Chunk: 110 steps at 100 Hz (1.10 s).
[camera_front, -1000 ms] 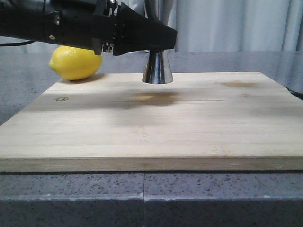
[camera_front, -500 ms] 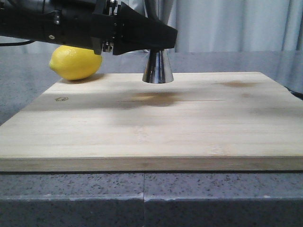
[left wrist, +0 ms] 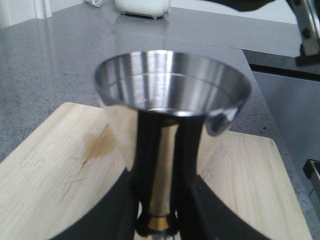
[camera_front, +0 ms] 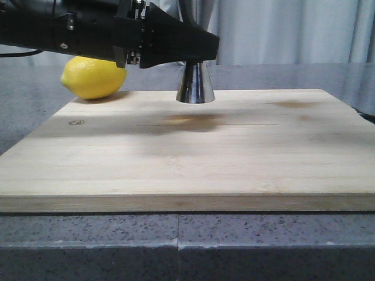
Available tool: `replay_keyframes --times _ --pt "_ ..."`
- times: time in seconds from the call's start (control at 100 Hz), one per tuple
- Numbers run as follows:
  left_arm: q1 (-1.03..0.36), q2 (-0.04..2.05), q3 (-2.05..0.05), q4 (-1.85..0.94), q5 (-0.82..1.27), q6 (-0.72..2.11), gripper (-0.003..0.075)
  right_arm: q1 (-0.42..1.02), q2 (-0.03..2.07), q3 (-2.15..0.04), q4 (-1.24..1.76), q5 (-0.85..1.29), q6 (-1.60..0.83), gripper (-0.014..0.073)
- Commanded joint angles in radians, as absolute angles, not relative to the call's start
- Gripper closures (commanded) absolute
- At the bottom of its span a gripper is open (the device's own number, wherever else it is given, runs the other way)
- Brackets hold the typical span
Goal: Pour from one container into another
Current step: 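Tilt the beaker with the right gripper, pouring liquid into the held jigger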
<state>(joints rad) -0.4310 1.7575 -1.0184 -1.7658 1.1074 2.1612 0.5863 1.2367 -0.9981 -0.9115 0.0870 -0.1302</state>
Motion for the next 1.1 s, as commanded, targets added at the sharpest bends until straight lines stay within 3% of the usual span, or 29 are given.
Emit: replay_keyframes --times 0.0,1.09 --pt "-0.444 1.719 -1.047 -1.851 1.182 2.154 0.0638 0.587 1.216 -1.040 -0.943 0.028 -0.137 0.0303" --pt "-0.444 1.719 -1.047 -1.851 1.182 2.154 0.0638 0.587 1.216 -1.040 -1.114 0.030 -0.137 0.0303"
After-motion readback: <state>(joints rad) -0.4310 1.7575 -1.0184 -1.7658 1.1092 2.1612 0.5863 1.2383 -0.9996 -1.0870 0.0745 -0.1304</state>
